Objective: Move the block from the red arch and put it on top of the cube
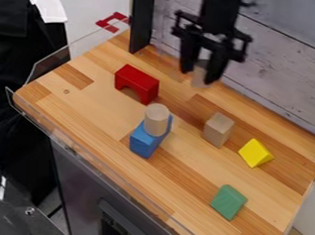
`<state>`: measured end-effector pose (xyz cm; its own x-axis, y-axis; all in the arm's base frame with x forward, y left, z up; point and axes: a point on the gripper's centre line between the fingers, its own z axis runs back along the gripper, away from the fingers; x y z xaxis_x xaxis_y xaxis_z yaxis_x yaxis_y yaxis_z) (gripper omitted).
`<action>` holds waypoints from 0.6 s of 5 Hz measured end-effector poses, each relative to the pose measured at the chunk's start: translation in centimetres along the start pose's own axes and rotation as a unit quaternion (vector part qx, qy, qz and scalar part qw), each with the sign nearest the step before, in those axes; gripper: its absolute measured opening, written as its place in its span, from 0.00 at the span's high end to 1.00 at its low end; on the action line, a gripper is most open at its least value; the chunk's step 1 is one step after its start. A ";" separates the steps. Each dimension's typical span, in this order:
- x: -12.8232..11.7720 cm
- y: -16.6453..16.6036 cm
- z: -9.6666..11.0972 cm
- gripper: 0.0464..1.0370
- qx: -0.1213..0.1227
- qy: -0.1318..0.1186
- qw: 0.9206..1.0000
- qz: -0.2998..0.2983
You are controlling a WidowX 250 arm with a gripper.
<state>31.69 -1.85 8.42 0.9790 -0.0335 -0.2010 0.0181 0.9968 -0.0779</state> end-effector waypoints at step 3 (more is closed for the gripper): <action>1.1 -4.1 -2.5 0.53 -0.018 0.024 0.999 -0.036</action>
<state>32.15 -6.11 6.09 0.9648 -0.1093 -0.2393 0.0802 0.9885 -0.1283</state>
